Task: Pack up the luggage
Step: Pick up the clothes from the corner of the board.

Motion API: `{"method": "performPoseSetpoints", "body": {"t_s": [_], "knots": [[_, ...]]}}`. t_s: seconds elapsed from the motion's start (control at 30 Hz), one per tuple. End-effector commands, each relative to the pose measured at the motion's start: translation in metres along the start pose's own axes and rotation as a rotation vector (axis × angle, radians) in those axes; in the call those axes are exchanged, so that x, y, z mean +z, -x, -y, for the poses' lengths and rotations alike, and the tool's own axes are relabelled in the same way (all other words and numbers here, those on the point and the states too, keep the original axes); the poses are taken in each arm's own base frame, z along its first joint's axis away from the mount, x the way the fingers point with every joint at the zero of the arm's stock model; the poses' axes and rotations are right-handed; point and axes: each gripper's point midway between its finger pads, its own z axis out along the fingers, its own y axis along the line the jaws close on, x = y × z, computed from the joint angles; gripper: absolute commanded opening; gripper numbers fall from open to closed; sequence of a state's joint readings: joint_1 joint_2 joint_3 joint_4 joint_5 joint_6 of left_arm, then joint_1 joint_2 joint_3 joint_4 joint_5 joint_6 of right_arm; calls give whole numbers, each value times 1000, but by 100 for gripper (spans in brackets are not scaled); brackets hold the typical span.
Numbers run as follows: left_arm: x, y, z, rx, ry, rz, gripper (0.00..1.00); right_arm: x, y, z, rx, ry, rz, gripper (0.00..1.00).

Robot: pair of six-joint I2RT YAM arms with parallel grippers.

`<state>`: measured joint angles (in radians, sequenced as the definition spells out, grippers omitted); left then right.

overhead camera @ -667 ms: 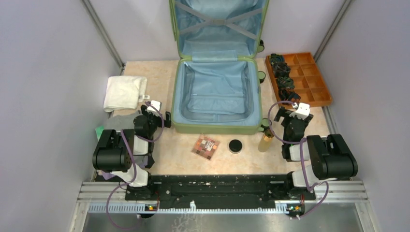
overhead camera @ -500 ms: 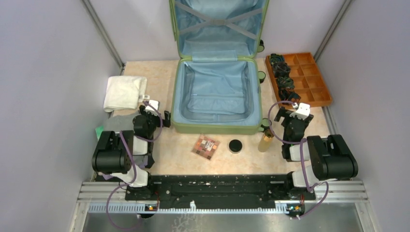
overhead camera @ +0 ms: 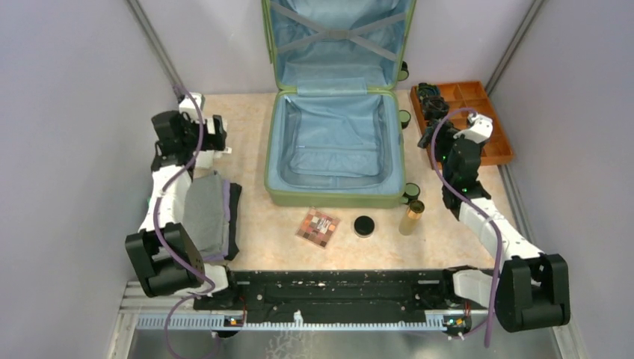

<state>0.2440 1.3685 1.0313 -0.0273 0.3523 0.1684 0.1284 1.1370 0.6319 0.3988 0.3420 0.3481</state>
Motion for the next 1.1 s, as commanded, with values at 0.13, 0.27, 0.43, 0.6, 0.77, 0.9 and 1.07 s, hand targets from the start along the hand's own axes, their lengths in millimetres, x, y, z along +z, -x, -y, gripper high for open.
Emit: {"method": "performPoseSetpoints", "body": {"t_s": [0.13, 0.27, 0.43, 0.6, 0.77, 0.9, 1.07], "knots": [[-55, -72, -35, -15, 41, -404, 98, -51, -29, -100, -69, 300, -282, 99], [-85, -76, -53, 12, 52, -458, 98, -82, -41, -151, -140, 388, -364, 96], [-110, -83, -56, 67, 51, -524, 98, -138, -63, -231, -190, 564, -424, 92], [-129, -89, -12, 43, -130, -551, 98, -185, -103, -278, -257, 686, -517, 91], [-126, -97, 25, 110, -126, -564, 98, -203, -123, -279, -269, 707, -528, 91], [-137, -112, 31, 197, -91, -613, 98, -213, -134, -271, -286, 716, -534, 91], [-158, -133, 17, 286, -19, -700, 98, -216, -148, -260, -296, 708, -554, 91]]}}
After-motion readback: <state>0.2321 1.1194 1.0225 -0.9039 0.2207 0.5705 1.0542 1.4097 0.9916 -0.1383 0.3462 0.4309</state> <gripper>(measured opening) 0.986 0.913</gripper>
